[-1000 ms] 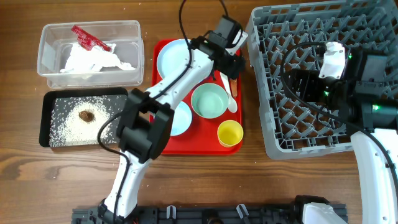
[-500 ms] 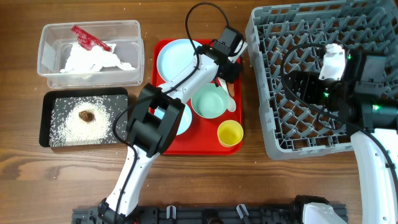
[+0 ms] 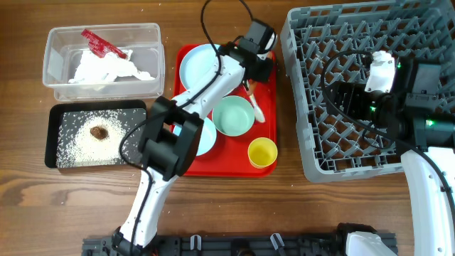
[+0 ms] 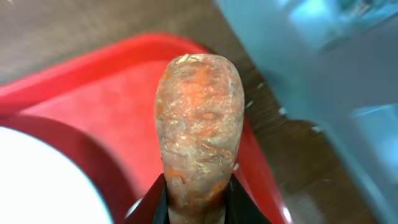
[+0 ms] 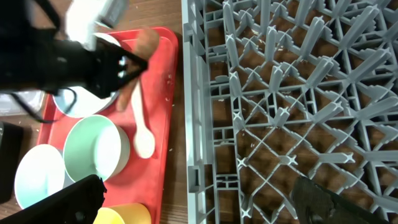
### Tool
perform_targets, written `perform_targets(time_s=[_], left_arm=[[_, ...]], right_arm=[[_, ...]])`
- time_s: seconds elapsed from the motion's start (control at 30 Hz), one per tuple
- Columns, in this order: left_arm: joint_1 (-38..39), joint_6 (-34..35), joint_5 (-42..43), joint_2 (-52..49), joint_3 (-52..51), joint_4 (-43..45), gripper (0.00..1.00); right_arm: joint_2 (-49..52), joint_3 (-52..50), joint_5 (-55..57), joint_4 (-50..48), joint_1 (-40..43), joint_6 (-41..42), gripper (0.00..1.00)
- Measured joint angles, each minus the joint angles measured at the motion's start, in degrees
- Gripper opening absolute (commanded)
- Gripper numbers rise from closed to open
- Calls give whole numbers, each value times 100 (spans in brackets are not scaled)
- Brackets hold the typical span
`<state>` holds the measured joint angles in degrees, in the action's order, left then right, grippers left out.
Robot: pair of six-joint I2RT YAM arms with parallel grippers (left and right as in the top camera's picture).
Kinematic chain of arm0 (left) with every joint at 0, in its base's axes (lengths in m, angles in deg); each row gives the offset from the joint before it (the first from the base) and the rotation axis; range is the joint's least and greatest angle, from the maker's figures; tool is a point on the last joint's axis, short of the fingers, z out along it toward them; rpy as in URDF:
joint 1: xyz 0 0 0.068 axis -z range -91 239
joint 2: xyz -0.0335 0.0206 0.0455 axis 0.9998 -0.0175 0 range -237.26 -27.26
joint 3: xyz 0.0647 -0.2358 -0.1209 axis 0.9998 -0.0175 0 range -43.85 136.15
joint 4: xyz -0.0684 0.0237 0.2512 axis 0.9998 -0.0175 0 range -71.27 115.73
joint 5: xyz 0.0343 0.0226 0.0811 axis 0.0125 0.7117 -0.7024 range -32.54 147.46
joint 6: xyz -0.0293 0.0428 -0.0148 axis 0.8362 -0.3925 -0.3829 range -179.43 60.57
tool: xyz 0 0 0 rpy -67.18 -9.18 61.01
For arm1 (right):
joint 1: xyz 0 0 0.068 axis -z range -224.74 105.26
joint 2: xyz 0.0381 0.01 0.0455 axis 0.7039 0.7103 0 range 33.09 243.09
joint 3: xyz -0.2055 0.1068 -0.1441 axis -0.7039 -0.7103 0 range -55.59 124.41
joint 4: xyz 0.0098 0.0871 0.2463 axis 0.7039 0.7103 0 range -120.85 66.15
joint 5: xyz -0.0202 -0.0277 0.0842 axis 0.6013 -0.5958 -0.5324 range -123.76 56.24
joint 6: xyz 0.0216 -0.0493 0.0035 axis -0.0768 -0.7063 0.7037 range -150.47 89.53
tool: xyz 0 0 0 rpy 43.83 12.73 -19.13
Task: Sort waste into correct bins and load items into the dishwasher rack
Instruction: 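Carry the carrot to the black tray and release it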
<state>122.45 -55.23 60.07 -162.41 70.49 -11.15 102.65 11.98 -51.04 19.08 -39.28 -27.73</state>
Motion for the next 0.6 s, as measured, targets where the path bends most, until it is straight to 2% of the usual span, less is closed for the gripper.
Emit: perform_targets(time_s=[0.07,0.13,0.2,0.3,0.33,0.5,0.6], left_arm=[[-26,264,-129,492,11,-170,17],[-208,850,-256,1353,37,-789,16],[-549,1268,-278,1902,116,-1836,14],[-1484,1722,-363,2730,177,-3077,12],[-1838,1825,-391,2949,192,-3788,11],[-2811,1926,-817,3049,186,-5368,7],[-3294,1928,-1261,3049,-2,-5740,6]], right_arm=[[0,0,2,-13,0,0,100],[0,0,42,-20,0,2,100],[2,0,55,-20,0,0,100],[4,0,63,-55,0,2,100],[4,0,66,-72,0,2,100],[11,0,66,-83,0,2,100],[15,0,63,-85,0,2,100]])
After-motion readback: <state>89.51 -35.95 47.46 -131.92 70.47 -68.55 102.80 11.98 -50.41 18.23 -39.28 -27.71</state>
